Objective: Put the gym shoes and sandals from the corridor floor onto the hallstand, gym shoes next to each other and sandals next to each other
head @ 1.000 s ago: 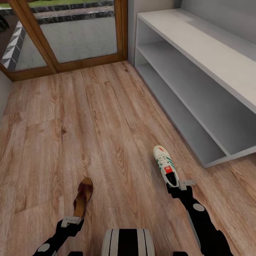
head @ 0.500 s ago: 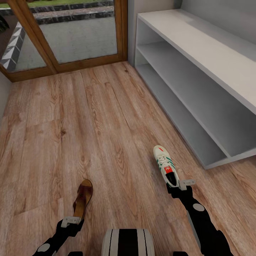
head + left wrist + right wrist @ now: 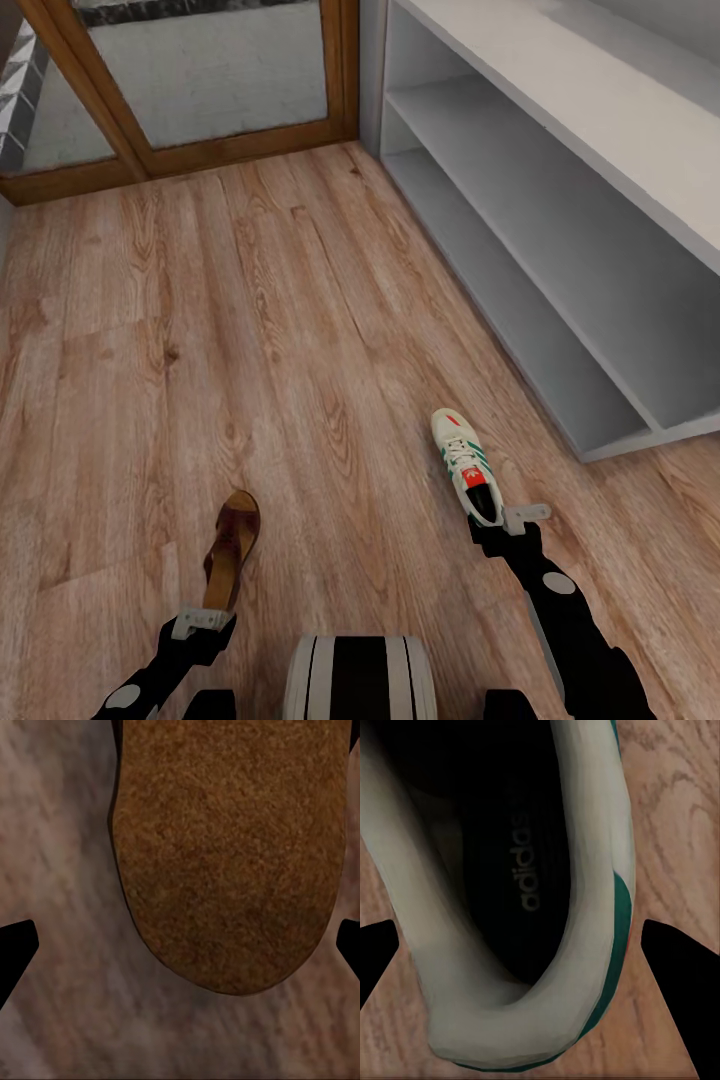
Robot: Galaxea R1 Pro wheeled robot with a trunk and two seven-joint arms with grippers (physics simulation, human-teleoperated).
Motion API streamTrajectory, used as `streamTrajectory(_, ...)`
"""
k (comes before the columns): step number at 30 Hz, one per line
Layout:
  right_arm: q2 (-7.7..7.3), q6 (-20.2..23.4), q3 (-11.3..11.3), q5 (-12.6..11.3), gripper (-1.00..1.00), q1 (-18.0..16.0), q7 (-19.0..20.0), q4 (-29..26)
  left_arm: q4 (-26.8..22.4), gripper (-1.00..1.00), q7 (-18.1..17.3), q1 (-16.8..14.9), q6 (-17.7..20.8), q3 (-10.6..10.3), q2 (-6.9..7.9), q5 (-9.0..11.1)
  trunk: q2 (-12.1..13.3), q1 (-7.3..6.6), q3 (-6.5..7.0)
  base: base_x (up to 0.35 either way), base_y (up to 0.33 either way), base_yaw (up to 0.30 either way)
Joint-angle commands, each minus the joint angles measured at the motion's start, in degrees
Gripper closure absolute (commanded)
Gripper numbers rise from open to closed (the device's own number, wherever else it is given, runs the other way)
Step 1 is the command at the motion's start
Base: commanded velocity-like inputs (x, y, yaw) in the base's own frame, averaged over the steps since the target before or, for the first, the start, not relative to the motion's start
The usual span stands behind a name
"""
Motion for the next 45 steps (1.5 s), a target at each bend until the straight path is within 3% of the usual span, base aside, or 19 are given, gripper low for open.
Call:
streamTrajectory(1, 0.04, 0.26, -0.15, 0.54, 1.0, -0.01, 0.45, -0.11, 0.03, -1.0, -0.3, -0.03, -0.23, 0.5, -0.03, -0.58, -0.01, -0.01, -0.06, 0.0, 0.0, 0.0)
streamTrajectory(41, 0.04, 0.32, -0.15, 0.54, 1.0, -0.02, 0.45, -0.03, 0.03, -1.0, -0.02, -0.04, -0.23, 0.5, -0.1, -0.29, -0.01, -0.01, -0.17, 0.021, 0.0, 0.0)
streamTrajectory(42, 0.04, 0.32, -0.15, 0.54, 1.0, -0.02, 0.45, -0.03, 0.03, 1.0, 0.0, -0.04, -0.23, 0.5, -0.1, -0.3, -0.01, -0.01, -0.17, 0.0, 0.0, 0.0)
streamTrajectory(45, 0.04, 0.29, -0.15, 0.54, 1.0, -0.02, 0.45, -0.03, 0.03, 1.0, 0.04, -0.07, -0.23, 0.5, -0.11, -0.31, -0.01, -0.01, -0.17, 0.0, 0.0, 0.0)
